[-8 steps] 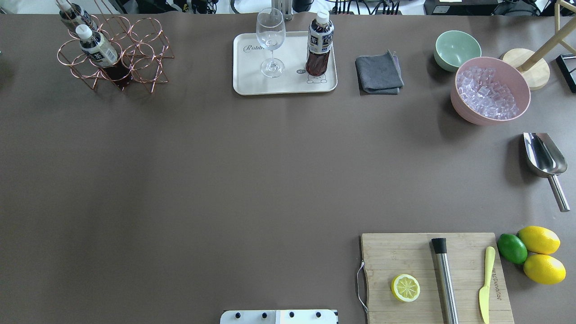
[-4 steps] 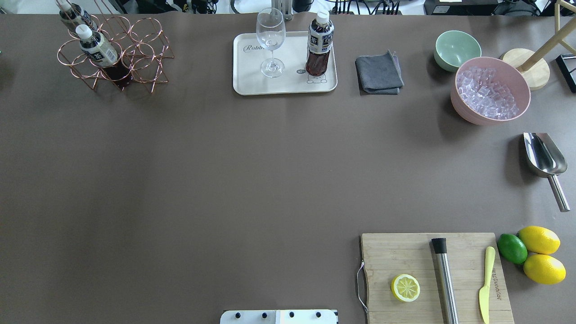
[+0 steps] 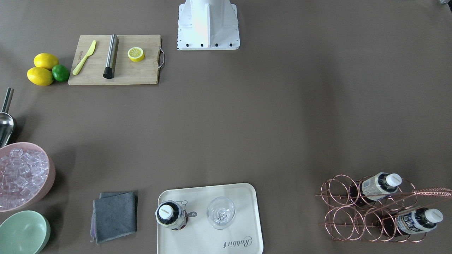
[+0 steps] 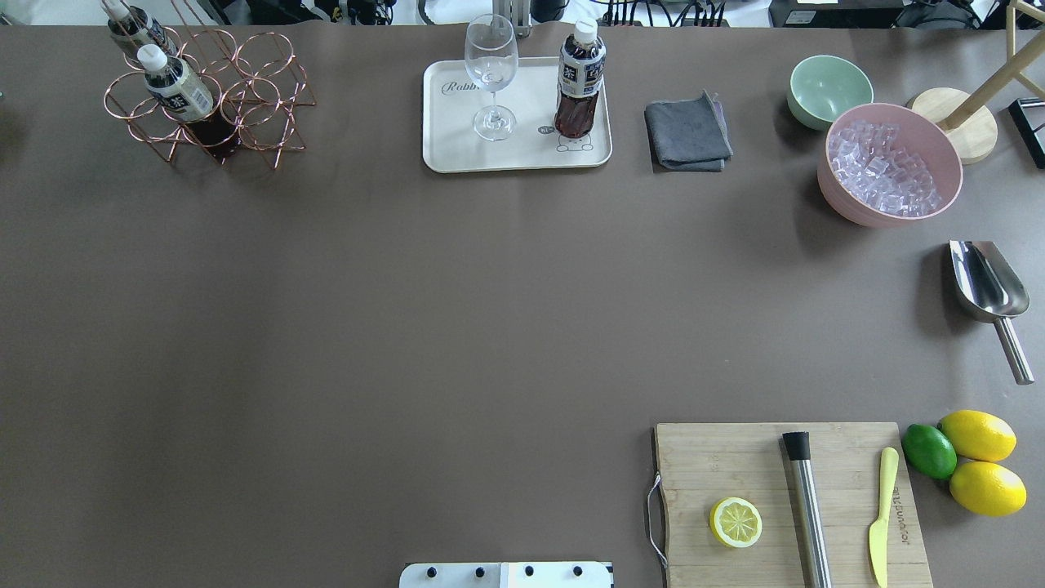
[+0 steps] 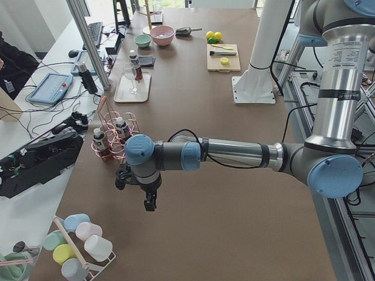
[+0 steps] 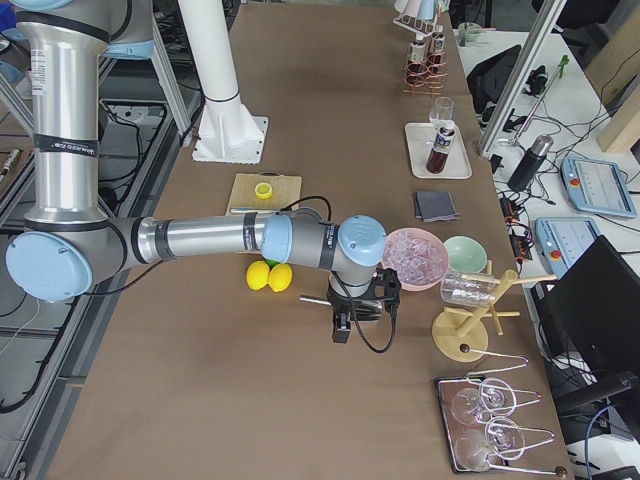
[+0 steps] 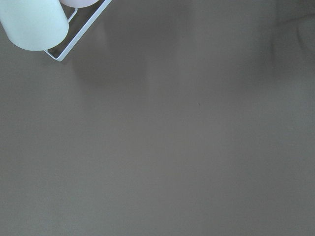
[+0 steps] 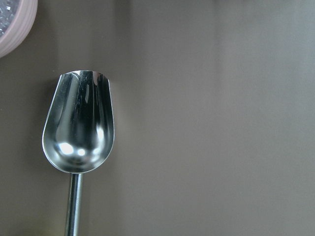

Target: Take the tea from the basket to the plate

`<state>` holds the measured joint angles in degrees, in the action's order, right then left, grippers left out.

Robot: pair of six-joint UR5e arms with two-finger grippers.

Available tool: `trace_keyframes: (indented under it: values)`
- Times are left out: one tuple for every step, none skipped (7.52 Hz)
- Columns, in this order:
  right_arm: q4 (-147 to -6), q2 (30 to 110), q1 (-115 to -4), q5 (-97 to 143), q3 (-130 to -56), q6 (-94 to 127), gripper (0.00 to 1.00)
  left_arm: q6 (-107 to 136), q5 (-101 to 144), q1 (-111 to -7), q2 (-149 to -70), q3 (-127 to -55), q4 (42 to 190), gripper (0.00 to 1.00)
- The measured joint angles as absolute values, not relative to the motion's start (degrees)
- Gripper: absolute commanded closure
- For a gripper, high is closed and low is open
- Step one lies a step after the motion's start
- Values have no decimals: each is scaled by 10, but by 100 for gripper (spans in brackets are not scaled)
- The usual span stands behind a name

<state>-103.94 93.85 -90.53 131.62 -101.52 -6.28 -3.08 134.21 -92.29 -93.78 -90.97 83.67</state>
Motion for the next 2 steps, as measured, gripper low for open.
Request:
trace_keyframes:
  values:
    - [-1033,938,-906,1314,-1016,-61,0,-31,1342,-923,-938,-910,837,2]
    - [-1023,939,-908,1313,-1013,-59,0,-31,1342,-923,-938,-909,837,2]
